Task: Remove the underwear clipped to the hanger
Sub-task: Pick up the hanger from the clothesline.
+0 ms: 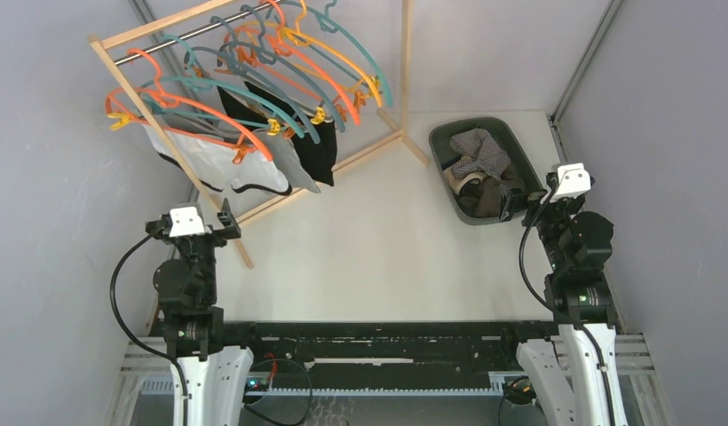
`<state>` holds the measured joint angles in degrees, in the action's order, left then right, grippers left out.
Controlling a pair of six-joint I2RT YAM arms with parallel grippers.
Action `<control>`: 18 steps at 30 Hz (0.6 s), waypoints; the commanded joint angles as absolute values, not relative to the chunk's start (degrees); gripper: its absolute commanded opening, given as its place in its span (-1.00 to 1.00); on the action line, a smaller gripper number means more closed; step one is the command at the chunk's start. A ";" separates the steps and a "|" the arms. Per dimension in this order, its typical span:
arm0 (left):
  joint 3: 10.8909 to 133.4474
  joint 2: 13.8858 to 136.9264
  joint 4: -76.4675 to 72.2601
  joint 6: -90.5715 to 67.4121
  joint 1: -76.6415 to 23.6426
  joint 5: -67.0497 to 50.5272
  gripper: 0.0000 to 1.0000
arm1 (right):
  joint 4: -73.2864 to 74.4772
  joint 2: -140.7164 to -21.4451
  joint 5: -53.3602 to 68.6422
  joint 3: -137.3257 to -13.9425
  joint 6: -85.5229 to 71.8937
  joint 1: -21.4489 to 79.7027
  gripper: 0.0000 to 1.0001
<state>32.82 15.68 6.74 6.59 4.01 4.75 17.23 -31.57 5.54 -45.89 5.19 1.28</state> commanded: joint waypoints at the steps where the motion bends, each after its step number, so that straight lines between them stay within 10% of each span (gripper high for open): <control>1: 37.86 15.07 5.44 8.96 4.63 13.70 0.99 | 13.71 -30.14 5.61 -45.66 6.28 1.65 1.00; 18: 53.24 35.63 4.38 11.75 4.74 20.90 0.82 | 14.22 -30.16 8.28 -45.23 7.68 1.56 1.00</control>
<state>47.40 31.94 6.61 10.79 4.19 18.74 16.14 -30.22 7.16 -45.34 6.72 1.28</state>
